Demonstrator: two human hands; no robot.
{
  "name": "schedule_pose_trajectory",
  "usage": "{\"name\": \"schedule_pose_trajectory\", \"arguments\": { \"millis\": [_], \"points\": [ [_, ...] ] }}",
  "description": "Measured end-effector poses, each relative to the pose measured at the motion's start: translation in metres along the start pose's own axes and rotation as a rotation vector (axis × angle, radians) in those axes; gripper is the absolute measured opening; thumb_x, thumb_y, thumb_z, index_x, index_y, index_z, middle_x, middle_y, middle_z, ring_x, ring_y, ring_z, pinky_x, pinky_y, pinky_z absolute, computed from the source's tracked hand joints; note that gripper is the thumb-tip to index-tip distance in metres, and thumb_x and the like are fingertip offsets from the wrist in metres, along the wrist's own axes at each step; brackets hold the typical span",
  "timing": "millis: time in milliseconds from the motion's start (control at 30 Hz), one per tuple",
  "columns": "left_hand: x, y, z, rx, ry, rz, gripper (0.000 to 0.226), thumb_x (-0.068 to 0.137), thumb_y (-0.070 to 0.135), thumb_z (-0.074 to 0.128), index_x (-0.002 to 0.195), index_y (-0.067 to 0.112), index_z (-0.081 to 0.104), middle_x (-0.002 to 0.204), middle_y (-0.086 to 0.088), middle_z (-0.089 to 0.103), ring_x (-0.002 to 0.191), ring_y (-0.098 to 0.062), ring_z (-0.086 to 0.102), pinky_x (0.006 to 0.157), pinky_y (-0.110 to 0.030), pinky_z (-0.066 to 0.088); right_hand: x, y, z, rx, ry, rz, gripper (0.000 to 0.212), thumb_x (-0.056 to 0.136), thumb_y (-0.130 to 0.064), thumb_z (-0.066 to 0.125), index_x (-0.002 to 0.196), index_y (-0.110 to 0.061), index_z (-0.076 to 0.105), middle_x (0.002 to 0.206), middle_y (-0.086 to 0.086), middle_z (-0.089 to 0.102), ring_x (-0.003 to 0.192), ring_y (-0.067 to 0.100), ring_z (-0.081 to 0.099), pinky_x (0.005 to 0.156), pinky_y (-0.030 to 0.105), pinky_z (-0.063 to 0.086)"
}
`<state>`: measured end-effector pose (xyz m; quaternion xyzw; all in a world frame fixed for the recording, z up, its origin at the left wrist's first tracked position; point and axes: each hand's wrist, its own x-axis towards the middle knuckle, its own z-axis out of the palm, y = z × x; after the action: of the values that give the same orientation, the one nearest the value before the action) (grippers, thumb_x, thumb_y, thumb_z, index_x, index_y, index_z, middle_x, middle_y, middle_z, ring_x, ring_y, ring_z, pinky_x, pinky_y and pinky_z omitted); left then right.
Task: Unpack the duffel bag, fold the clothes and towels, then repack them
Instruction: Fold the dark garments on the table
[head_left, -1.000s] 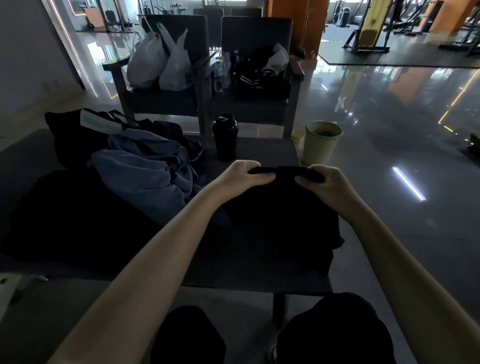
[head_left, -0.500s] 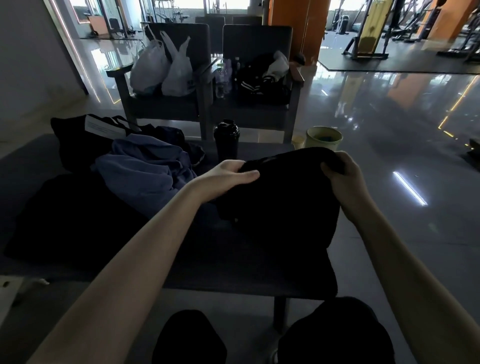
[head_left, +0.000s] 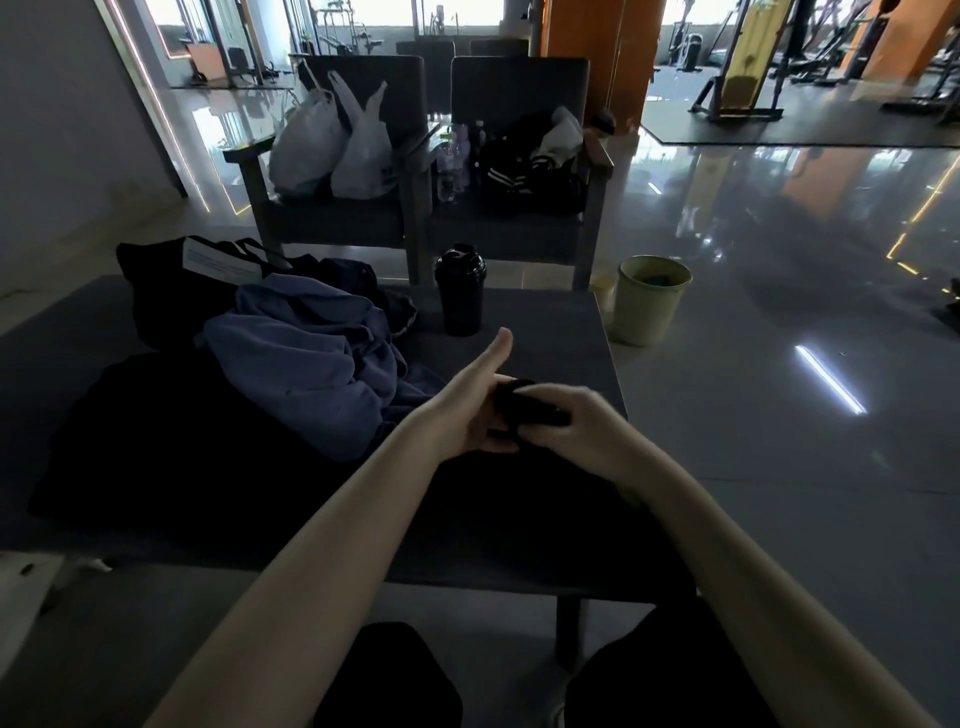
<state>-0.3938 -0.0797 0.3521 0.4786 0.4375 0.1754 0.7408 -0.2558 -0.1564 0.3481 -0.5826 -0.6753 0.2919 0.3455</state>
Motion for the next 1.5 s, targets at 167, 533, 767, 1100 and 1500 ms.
{"name": "schedule_pose_trajectory", "arguments": {
  "millis": [167, 533, 767, 1100, 1500],
  "points": [
    [0.003, -0.006, -0.016, 0.041, 0.237, 0.197, 0.013, 0.094, 0.006, 0.052, 0.094, 0.012, 0.065, 0.082, -0.007, 0.064, 0.074, -0.02, 0.061, 0.066, -0.031, 0.049, -0.007, -0.002, -0.001, 0.158, -0.309, 0.184, 0.024, 0.091, -0.023, 0.061, 0.114, -0.022, 0.066, 0.118, -0.005, 0.062, 0.103, 0.006, 0.061, 0.089, 0.019, 0.048],
    [-0.025, 0.02, -0.034, 0.106, 0.043, 0.341, 0.021, 0.098, 0.004, 0.042, 0.093, 0.011, 0.062, 0.073, 0.0, 0.064, 0.063, -0.009, 0.062, 0.054, -0.02, 0.05, 0.039, 0.022, 0.018, -0.018, -0.005, -0.003, 0.026, 0.077, 0.0, 0.068, 0.101, -0.009, 0.066, 0.089, 0.001, 0.064, 0.083, 0.01, 0.059, 0.08, 0.035, 0.049],
    [-0.035, 0.039, -0.062, 0.28, 0.29, 0.421, 0.019, 0.098, 0.008, 0.044, 0.096, 0.012, 0.063, 0.072, -0.001, 0.06, 0.06, -0.012, 0.056, 0.052, -0.021, 0.046, 0.043, 0.009, 0.004, 0.623, 0.187, 0.12, 0.022, 0.094, -0.002, 0.049, 0.076, -0.012, 0.055, 0.064, -0.001, 0.054, 0.06, 0.01, 0.05, 0.062, 0.024, 0.041],
    [-0.029, 0.064, -0.068, 0.586, 0.62, 0.583, 0.021, 0.098, 0.013, 0.044, 0.104, 0.006, 0.063, 0.087, -0.007, 0.062, 0.079, -0.019, 0.059, 0.075, -0.034, 0.048, 0.031, 0.011, -0.028, -0.26, -0.158, 0.069, 0.027, 0.075, -0.016, 0.078, 0.064, -0.026, 0.055, 0.067, -0.008, 0.056, 0.062, 0.002, 0.053, 0.062, 0.017, 0.041],
    [-0.031, 0.083, -0.084, 0.617, 0.925, 0.635, 0.028, 0.098, 0.011, 0.038, 0.11, 0.001, 0.061, 0.097, -0.009, 0.06, 0.073, -0.01, 0.051, 0.061, -0.015, 0.038, 0.015, 0.049, -0.056, -0.147, 0.181, 0.134, 0.024, 0.09, -0.022, 0.063, 0.069, -0.01, 0.063, 0.062, 0.0, 0.058, 0.056, 0.011, 0.052, 0.056, 0.022, 0.041]
  ]
}}
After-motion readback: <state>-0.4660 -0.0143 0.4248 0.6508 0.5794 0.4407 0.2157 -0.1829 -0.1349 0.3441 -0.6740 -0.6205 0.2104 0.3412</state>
